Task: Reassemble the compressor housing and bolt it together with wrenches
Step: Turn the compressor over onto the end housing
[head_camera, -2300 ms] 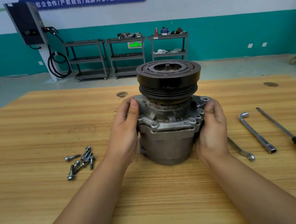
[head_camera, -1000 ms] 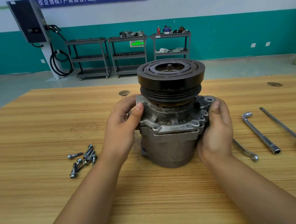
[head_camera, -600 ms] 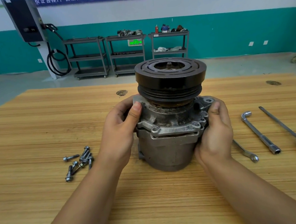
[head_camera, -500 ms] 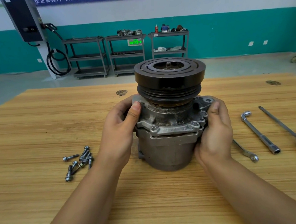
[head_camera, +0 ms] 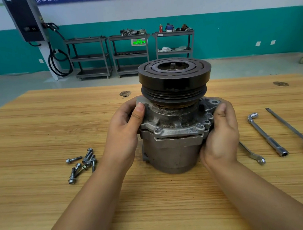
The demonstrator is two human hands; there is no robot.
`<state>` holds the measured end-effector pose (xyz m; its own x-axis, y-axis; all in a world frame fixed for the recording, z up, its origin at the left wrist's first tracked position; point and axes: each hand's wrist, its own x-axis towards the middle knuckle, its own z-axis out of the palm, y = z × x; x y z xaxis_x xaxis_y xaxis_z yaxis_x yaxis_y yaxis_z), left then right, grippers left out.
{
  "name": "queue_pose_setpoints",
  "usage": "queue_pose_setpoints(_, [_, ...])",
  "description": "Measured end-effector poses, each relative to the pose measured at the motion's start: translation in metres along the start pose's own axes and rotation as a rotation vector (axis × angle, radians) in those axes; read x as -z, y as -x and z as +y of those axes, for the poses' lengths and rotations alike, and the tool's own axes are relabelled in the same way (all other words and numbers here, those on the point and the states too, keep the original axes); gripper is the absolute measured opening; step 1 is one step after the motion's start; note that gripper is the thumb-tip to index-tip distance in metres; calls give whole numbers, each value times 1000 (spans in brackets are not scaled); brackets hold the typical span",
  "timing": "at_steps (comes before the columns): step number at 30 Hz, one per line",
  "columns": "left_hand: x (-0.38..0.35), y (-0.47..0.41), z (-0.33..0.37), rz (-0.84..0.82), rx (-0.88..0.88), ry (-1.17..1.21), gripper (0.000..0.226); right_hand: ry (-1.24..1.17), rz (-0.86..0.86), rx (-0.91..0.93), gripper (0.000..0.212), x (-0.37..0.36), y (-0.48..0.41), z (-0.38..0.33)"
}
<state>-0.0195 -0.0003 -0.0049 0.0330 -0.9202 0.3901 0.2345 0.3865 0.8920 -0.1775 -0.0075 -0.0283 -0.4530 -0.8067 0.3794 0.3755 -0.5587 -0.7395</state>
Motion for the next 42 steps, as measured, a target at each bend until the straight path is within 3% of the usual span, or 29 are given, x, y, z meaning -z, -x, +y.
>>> queue_pose_setpoints(12, [3, -6, -2, -7, -10, -73, 27, 92, -29, 29, 21, 1, 1, 2])
queue_pose_setpoints(16, [2, -8, 3, -1, -5, -116, 19, 191, -5, 34, 25, -1, 1, 4])
queue_pose_setpoints(22, [1, 3, 10, 39, 8, -244, 24, 355, -52, 73, 24, 5, -1, -2])
queue_pose_setpoints(26, [32, 17, 22, 132, 3, -510, 24, 459, -125, 143, 22, 10, -3, -5])
queue_pose_setpoints(29, [68, 25, 35, 252, -66, -1003, 20, 493, -181, 148, 22, 15, -7, -6])
queue_pose_setpoints(33, [96, 37, 42, 217, 231, -1488, 32, 500, -202, 150, 22, 17, -8, -4])
queue_pose_setpoints(36, [95, 45, 31, 170, 350, -1602, 34, 501, -199, 153, 22, 16, -9, -4])
queue_pose_setpoints(42, [86, 52, 9, 233, 340, -1670, 29, 414, -185, 10, 33, 20, -12, -5])
